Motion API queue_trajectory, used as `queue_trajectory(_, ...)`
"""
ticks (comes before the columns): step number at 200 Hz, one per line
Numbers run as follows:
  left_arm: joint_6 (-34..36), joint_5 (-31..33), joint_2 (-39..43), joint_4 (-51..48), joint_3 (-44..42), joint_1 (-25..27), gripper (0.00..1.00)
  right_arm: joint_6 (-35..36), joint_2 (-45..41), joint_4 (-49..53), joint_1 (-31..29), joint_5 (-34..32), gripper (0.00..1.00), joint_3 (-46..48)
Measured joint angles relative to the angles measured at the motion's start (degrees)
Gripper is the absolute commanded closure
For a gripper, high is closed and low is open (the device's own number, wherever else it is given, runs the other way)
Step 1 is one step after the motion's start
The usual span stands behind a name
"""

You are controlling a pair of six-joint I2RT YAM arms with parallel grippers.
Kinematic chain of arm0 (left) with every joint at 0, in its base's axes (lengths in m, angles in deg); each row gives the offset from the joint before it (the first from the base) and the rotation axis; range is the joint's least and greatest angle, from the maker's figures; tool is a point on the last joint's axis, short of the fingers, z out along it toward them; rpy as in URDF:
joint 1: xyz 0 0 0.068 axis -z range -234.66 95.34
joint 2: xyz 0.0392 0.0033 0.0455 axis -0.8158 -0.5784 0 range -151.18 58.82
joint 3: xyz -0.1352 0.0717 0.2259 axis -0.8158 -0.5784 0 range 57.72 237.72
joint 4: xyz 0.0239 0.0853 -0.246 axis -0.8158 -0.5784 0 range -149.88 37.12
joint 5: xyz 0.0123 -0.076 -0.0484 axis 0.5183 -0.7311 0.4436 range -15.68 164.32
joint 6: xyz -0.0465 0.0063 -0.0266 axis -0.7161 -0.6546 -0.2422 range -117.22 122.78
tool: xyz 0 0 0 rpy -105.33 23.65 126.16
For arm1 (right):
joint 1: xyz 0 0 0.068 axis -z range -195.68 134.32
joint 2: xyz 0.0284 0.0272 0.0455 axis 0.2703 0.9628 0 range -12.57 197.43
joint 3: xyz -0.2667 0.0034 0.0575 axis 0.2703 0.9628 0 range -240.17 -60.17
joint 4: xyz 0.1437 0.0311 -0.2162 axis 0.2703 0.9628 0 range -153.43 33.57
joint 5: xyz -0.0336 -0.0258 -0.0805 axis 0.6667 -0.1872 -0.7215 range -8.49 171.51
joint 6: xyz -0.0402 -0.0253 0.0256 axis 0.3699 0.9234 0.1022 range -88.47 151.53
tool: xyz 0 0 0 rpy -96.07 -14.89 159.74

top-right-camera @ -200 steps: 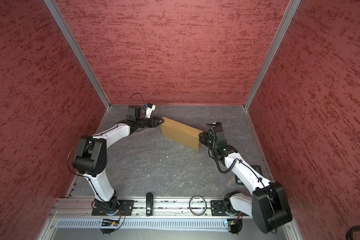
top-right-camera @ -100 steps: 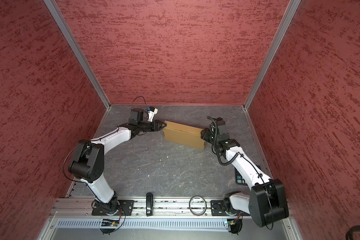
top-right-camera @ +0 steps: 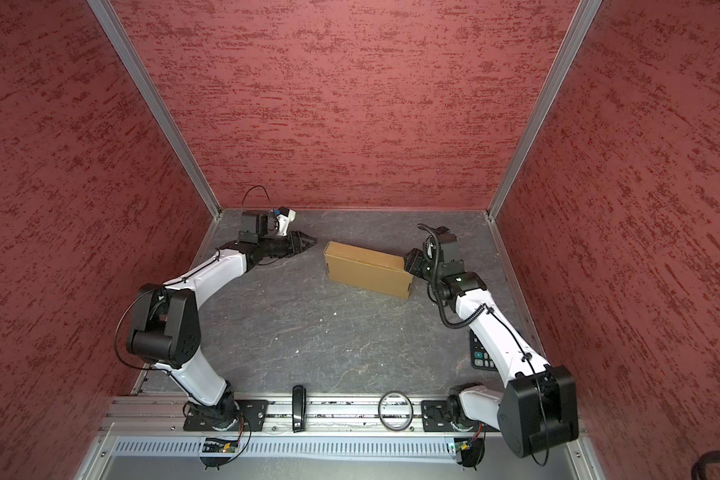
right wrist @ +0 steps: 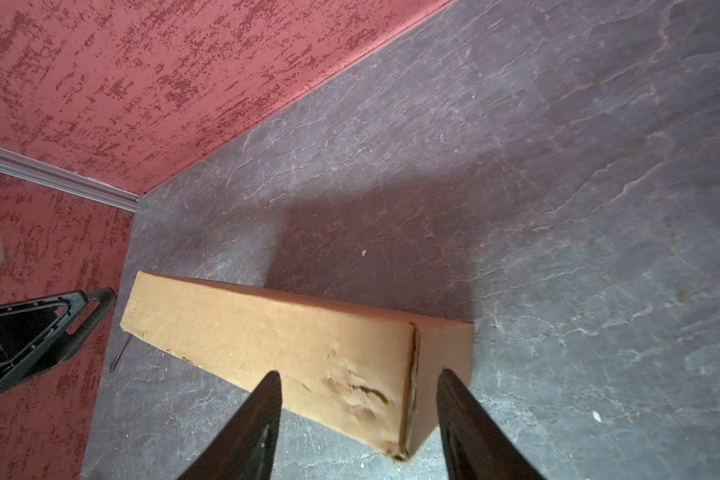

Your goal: Fold the paper box

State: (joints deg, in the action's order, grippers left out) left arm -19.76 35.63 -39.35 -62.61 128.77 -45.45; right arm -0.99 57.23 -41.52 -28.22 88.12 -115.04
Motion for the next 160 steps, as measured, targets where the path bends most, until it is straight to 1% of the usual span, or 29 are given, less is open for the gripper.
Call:
queue_trajectory(13,0.37,0.09,-0.22,-2.75,2.51,-0.57,0.73,-0.02,-0.87,1.4,0.94,-0.26,0.48,-0.35)
queue_trajectory(31,1.73,0.22,-1.7,-7.37,7.61,-0.37,0.82,0.2,-0.79,3.72,2.69,-0.2,0.56,-1.77)
queue_trajectory(53,3.34,1.53,-4.9,-13.38,13.79,0.04,0.88,0.79,0.7,5.84,4.48,0.31,0.63,-3.04)
queue_trajectory(82,5.44,3.06,-10.58,-21.53,20.33,0.46,0.91,1.49,4.44,8.07,5.64,0.98,0.68,-3.06)
queue_trajectory(107,6.91,4.55,-14.88,-27.43,23.69,0.68,0.94,1.75,7.23,8.41,5.86,1.25,0.72,-2.43)
queue_trajectory(160,9.09,6.38,-21.81,-34.69,29.44,2.84,0.95,2.34,11.87,6.95,5.88,2.45,0.76,-1.79)
